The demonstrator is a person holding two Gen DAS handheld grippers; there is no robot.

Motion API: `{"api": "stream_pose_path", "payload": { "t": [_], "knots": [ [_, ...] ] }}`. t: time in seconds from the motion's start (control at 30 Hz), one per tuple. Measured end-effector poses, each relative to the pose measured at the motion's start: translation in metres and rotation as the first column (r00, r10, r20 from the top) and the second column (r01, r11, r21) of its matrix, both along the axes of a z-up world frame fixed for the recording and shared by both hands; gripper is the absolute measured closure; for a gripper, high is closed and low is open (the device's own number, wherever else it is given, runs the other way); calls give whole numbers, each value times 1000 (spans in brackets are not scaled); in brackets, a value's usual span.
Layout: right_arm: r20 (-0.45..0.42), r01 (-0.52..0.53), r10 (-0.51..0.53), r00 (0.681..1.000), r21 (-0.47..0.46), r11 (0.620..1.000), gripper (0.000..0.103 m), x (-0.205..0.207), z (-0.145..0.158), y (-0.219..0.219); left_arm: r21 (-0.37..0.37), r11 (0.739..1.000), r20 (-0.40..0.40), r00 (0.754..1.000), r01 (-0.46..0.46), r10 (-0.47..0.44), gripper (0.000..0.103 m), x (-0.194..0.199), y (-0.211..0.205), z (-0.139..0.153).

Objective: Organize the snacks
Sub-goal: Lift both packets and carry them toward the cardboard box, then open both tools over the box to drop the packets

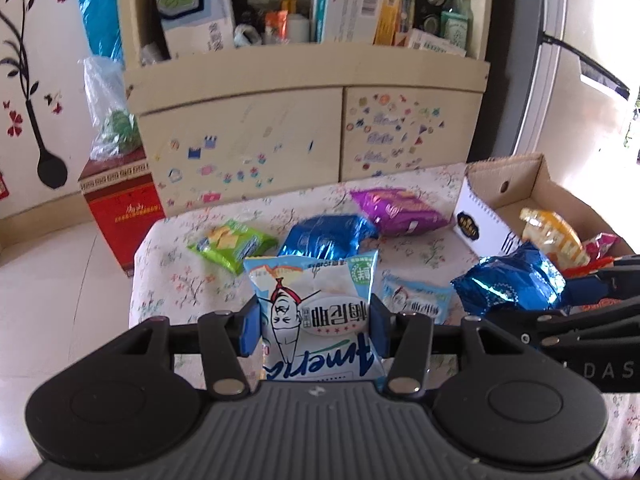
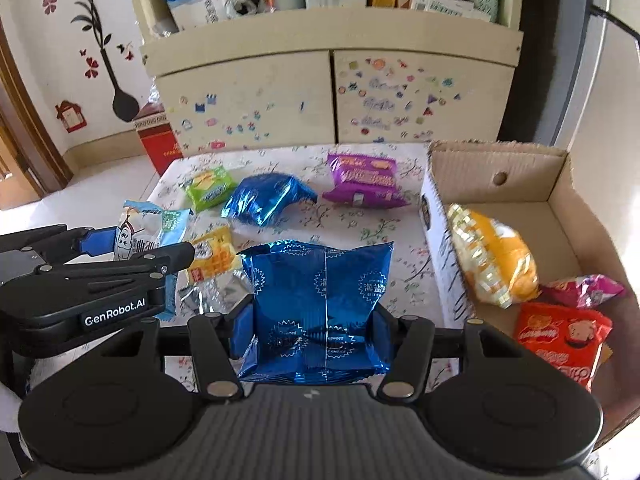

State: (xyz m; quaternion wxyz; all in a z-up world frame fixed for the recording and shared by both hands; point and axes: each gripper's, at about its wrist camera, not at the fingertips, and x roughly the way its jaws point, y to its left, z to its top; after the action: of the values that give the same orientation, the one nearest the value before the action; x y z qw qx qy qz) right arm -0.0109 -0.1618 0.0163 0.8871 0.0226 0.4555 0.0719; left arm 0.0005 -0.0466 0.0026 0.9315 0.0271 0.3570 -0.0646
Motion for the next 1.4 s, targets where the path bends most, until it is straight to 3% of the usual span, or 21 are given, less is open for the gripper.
{"api": "stream_pose_path", "payload": {
  "t": [0.43,0.7,1.0,1.4],
  "knots": [
    [112,120,-119,987,-1,993,40,-3,35,-51,-48,996,55,996,72,-70,52,10,-45,16],
    [166,205,-202,965,4,979,40,-12,53,-88,-67,981,85,981,180,-175,52,11,-84,21],
    [189,302,-302,934,31,953,40,-22,60,-125,-100,951,100,954,293,-283,52,14,-122,26],
    [174,466,-479,860,111,878,40,-26,60,-178,-184,886,61,905,425,-421,52,21,-181,10]
  ]
}}
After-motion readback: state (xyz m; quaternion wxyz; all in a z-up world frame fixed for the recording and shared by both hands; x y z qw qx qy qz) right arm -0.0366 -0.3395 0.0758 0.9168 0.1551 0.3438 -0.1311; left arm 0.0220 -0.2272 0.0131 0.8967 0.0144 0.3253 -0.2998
